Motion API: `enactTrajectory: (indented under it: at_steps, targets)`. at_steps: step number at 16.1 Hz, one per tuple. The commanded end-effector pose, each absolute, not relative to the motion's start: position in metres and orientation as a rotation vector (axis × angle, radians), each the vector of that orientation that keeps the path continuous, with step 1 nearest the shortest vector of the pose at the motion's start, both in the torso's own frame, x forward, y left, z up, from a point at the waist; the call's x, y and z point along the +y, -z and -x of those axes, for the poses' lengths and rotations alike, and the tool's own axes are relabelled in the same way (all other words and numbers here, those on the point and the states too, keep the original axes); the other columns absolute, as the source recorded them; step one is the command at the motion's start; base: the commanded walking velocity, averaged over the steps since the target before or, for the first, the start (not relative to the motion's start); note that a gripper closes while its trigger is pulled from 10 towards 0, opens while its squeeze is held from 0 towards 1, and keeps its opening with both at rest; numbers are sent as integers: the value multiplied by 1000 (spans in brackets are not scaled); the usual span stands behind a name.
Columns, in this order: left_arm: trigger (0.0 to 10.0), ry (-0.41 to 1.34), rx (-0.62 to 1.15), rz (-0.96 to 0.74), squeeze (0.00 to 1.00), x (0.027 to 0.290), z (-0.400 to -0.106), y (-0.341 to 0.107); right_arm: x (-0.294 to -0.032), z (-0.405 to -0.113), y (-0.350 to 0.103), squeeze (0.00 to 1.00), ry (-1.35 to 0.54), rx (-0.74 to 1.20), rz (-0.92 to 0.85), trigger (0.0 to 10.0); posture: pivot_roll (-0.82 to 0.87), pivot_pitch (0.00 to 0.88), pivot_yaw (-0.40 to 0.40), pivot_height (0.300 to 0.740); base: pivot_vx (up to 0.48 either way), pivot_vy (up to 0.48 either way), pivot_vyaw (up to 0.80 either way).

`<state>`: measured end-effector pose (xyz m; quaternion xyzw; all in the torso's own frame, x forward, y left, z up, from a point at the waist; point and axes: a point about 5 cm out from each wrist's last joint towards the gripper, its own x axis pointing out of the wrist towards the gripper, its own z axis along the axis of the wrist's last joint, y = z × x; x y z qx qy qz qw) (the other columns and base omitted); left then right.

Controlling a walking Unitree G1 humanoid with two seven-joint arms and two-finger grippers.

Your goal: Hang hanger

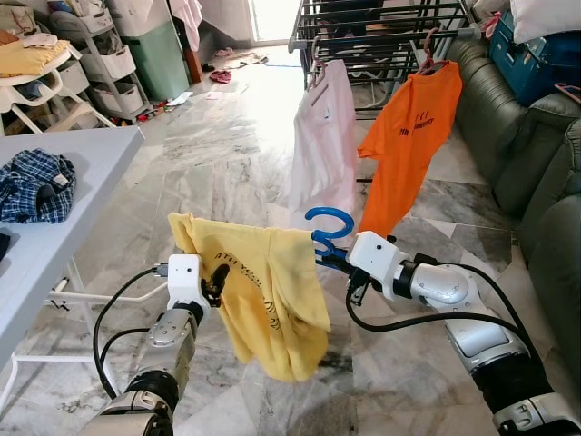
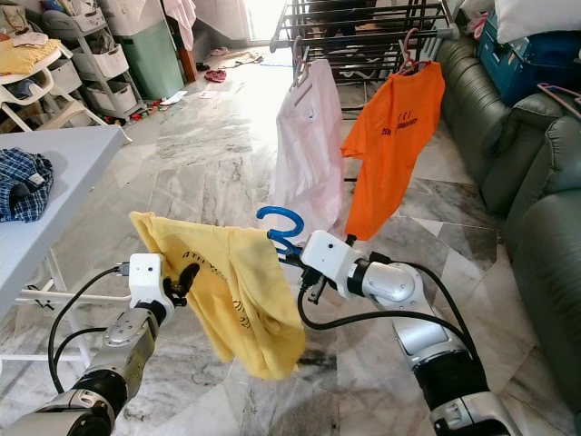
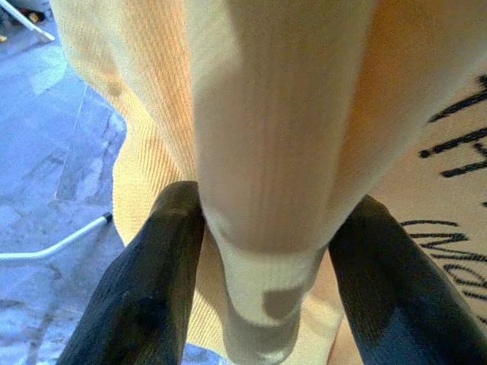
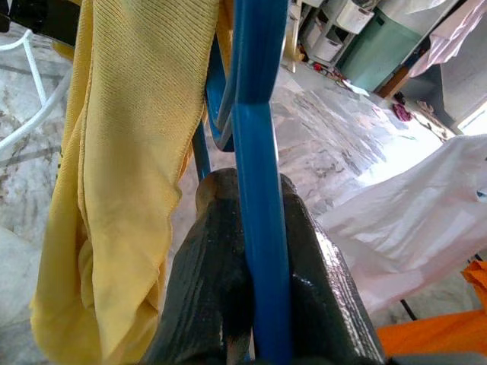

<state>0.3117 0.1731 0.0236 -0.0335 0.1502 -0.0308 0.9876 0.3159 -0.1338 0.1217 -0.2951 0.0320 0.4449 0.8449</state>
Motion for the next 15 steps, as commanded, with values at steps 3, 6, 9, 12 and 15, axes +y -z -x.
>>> enactTrajectory:
  at_steps: [3, 6, 9, 12, 15]
  targets:
    - [0, 31, 312, 99, 0, 179, -313, -25, -123, -317, -136, 0, -954, -12, 605, 0, -218, 0, 145, 740, 0, 0, 0]
    - [0, 35, 312, 115, 0, 178, -313, -24, -123, -316, -135, 0, -955, -10, 603, 0, -219, 1, 146, 740, 0, 0, 0]
    - [0, 42, 311, 123, 0, 177, -313, -24, -124, -316, -134, 0, -954, -5, 602, 0, -218, 2, 147, 740, 0, 0, 0]
    - [0, 40, 312, 124, 0, 177, -313, -24, -123, -317, -136, 0, -952, -10, 588, 0, -217, 5, 147, 740, 0, 0, 0]
    - [0, 31, 307, 127, 0, 180, -314, -25, -121, -316, -135, 0, -958, -11, 581, 0, -215, 8, 146, 740, 0, 0, 0]
